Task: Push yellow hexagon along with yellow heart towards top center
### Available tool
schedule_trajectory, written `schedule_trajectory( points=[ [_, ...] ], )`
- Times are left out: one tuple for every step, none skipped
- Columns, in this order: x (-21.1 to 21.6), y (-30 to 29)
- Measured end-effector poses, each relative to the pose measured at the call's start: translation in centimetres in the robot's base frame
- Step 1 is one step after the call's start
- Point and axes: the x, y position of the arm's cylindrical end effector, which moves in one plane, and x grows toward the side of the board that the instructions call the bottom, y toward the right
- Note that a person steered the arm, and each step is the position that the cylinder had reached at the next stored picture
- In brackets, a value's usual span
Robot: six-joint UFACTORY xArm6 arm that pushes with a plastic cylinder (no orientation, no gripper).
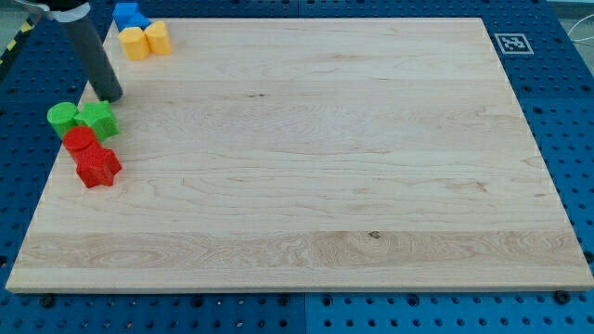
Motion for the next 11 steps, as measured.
schedule_trajectory(
  points=[
    [-2.2, -1.8],
    [-4.6, -3.1],
    [-7.0, -3.2],
    [-8.3, -3.2],
    [-8.5, -3.0],
    [-9.4, -0.7],
    [-9.8, 1.6],
    [-9.8, 2.0],
    [-9.8, 2.3],
    [-11.1, 4.3],
    [-12.2, 6.5]
  ],
)
